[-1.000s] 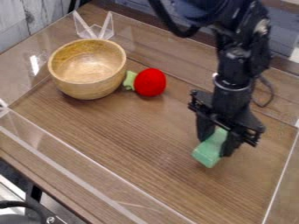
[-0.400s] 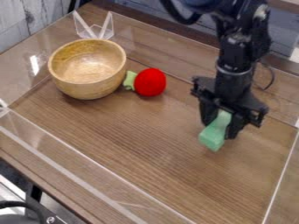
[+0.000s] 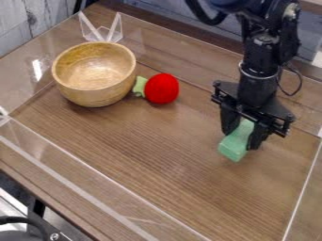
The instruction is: Remove the green block from the brown bowl and put it on the table
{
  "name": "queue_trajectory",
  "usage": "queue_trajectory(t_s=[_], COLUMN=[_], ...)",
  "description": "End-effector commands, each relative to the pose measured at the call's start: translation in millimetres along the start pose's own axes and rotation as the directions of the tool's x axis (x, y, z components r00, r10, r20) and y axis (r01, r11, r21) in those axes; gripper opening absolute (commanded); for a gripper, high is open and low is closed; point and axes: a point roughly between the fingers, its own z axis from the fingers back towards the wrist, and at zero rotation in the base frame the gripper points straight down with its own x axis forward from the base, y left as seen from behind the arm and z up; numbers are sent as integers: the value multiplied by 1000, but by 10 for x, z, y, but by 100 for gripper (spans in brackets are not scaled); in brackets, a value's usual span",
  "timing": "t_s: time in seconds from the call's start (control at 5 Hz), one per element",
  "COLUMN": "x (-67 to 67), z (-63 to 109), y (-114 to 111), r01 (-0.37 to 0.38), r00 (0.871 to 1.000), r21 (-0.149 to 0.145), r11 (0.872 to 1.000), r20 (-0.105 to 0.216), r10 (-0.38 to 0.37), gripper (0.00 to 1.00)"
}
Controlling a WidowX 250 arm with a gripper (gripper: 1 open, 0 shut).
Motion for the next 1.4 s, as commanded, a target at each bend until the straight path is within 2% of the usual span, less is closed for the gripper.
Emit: queue_trajectory(t_s=[0.0, 0.2, 0.4, 0.6, 0.8, 1.0, 1.2], x=[28, 54, 67, 122, 132, 118, 105], z=[287, 312, 453, 591, 655, 572, 467], y=[-15, 72, 133, 263, 289, 200, 203], r01=[76, 77, 118, 150, 64, 10, 11], r00=[995, 995, 991, 986, 994, 997, 998], r21=[-15, -24, -29, -18, 3, 4, -1], r11=[997, 997, 993, 989, 998, 1000, 1000], r20=[71, 67, 70, 79, 91, 78, 57], r10=[-75, -75, -116, -148, -64, -10, -11], gripper=[0, 100, 100, 100, 100, 100, 100])
